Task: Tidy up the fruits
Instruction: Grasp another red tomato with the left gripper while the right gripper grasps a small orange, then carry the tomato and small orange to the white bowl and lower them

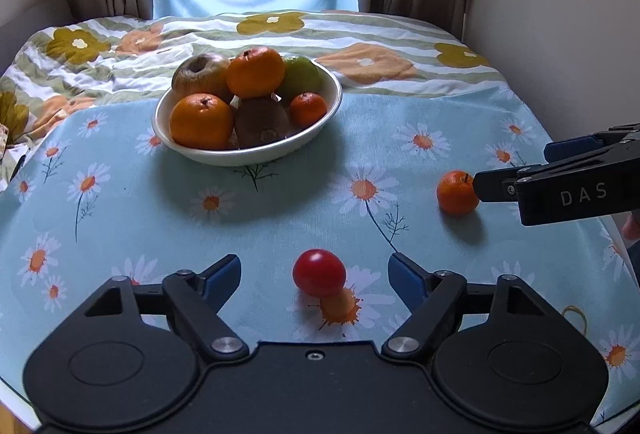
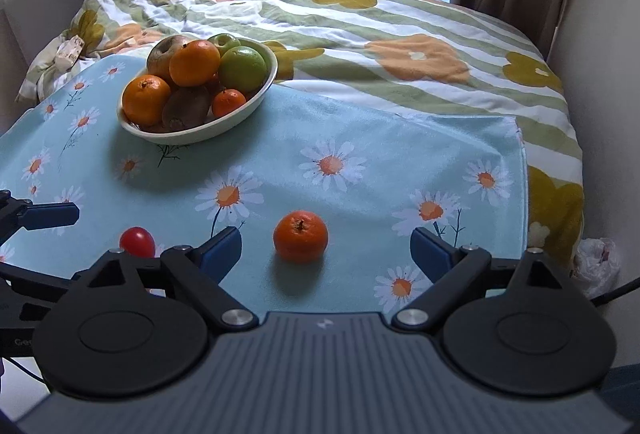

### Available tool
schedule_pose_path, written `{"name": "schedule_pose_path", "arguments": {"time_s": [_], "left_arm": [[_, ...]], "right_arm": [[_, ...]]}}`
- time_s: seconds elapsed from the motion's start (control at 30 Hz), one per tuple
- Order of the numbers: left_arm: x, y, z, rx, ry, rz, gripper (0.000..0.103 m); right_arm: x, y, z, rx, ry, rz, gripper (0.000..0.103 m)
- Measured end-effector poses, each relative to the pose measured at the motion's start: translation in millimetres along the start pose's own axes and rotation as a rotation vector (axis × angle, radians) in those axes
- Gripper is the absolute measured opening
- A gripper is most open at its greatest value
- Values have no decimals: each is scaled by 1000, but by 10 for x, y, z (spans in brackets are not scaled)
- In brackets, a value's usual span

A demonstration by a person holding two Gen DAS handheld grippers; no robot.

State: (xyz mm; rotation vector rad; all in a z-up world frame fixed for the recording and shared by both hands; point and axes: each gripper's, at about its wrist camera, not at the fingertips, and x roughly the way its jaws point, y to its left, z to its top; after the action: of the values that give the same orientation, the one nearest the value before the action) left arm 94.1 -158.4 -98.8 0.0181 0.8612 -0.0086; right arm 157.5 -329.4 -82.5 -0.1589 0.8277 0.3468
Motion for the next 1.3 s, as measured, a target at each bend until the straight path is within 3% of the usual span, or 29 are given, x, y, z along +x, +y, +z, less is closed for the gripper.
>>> {"name": "schedule_pose_path", "arguments": {"time_s": [0.13, 0.2, 0.3, 0.43, 1.03, 1.13, 1.3], "left_arm": [[134, -36, -48, -17, 24, 19, 68], [173, -46, -57, -19, 28, 28, 65], [216, -59, -56, -21, 31, 42, 60], [264, -75, -55, -21, 41, 35, 37], [197, -78, -131, -8, 41, 49, 36], [173, -54, -150, -15, 43, 55, 36], [87, -10, -162, -26, 35, 65, 36]], "right_arm": [[146, -44, -21, -7, 13, 26, 103], [210, -49, -18, -6, 30, 44, 95], [270, -42, -34, -11, 37, 61, 91], [336, -27, -27, -21, 42, 74, 87], [494, 20, -14, -35, 50, 95, 66], [483, 40, -8, -47, 48, 102, 53], [435, 81, 0, -58, 41, 104, 53]]}}
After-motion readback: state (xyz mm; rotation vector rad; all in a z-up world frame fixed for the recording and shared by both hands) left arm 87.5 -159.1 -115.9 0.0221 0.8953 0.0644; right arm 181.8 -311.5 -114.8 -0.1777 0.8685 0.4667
